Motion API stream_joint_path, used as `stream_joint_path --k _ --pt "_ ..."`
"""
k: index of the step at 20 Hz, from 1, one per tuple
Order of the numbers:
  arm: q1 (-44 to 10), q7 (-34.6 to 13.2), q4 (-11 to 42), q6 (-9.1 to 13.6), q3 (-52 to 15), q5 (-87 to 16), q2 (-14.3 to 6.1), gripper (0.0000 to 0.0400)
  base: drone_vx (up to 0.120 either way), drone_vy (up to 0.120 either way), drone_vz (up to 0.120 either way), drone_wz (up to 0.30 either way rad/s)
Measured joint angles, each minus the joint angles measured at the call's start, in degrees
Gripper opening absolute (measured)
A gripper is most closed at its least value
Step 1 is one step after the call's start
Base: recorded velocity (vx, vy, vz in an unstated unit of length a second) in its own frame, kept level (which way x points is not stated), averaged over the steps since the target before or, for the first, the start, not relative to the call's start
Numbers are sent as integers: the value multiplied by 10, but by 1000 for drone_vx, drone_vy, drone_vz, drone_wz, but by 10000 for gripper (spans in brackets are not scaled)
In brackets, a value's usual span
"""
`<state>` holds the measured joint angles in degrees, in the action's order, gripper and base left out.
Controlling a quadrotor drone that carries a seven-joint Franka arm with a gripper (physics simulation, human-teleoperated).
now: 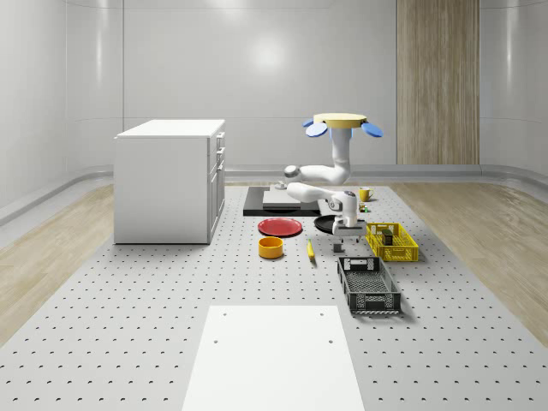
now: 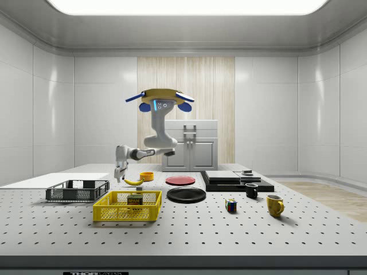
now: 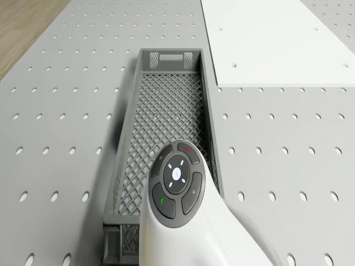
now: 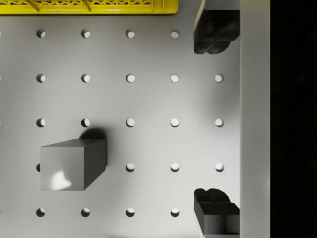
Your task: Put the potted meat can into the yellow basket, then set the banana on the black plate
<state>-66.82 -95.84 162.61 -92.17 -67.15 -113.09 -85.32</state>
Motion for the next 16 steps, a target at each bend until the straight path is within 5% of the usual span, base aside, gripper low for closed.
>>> stream_joint_path --k 8,13,16 --pt "0 0 0 1 0 0 1 400 0 -120 -75 0" --pt "1 0 0 1 0 -1 1 400 -8 -120 0 0" --pt "1 1 0 2 0 -1 2 400 -120 -120 0 0"
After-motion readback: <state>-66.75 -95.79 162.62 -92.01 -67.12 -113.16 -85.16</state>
